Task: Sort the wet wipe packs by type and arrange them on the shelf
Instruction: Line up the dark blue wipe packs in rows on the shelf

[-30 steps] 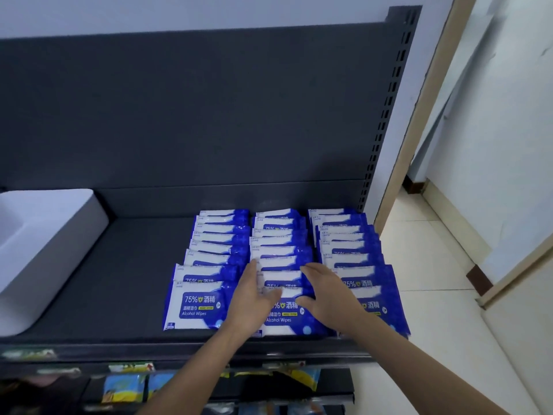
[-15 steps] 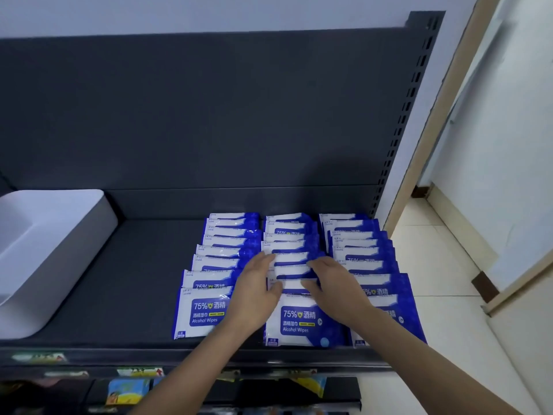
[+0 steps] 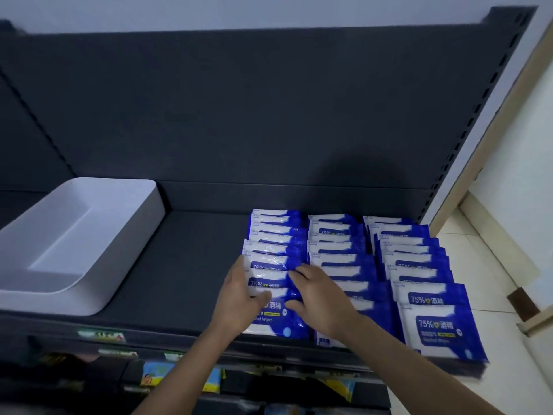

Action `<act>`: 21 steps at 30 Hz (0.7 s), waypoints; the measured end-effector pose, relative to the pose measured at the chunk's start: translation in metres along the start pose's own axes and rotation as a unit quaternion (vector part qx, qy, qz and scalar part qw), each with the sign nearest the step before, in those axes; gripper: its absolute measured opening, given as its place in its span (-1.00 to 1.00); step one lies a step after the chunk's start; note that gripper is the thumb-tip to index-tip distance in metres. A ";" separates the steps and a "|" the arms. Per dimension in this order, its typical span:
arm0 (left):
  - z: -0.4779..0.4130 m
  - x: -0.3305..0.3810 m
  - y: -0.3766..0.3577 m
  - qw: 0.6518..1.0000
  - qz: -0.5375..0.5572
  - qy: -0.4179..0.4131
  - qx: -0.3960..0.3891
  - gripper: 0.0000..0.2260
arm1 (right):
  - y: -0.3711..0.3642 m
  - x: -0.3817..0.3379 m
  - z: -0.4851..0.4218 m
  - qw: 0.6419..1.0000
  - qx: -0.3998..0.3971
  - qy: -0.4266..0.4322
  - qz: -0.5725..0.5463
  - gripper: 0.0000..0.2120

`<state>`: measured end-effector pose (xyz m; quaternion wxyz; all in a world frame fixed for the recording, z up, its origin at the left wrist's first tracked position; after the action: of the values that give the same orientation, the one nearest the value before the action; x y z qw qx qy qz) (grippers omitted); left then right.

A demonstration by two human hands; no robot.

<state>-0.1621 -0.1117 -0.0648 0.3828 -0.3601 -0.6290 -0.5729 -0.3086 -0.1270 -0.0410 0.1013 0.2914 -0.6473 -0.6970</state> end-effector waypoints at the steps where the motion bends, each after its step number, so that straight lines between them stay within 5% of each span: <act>1: 0.000 0.001 0.000 1.000 0.020 -0.013 -0.004 -0.55 | -0.001 0.001 0.000 1.000 -0.001 -0.011 -0.008 -0.44; 9: -0.039 -0.011 0.014 0.992 -0.107 -0.052 -0.045 -0.34 | 0.001 -0.001 -0.014 0.999 -0.028 -0.036 0.011 -0.21; 16: -0.042 -0.018 0.003 0.982 -0.160 -0.051 -0.089 -0.38 | -0.004 0.005 -0.020 0.996 -0.067 -0.054 0.038 -0.25; 21: -0.060 -0.007 0.020 0.999 -0.029 -0.036 -0.010 -0.74 | 0.003 0.014 -0.036 0.995 -0.039 -0.092 0.019 -0.25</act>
<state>-0.1372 -0.1702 -0.0592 0.3393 -0.3659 -0.6469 -0.5766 -0.3014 -0.1646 -0.0420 0.0660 0.2094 -0.6314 -0.7438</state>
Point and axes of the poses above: each hand's wrist, its own z-axis away from the middle knuckle, its own y-axis out of the back of the hand, x = y × z, the point moved 8 cm from there along -z, towards the middle knuckle, and after that the axes turned 3 degrees about -y, right-handed, at the moved point
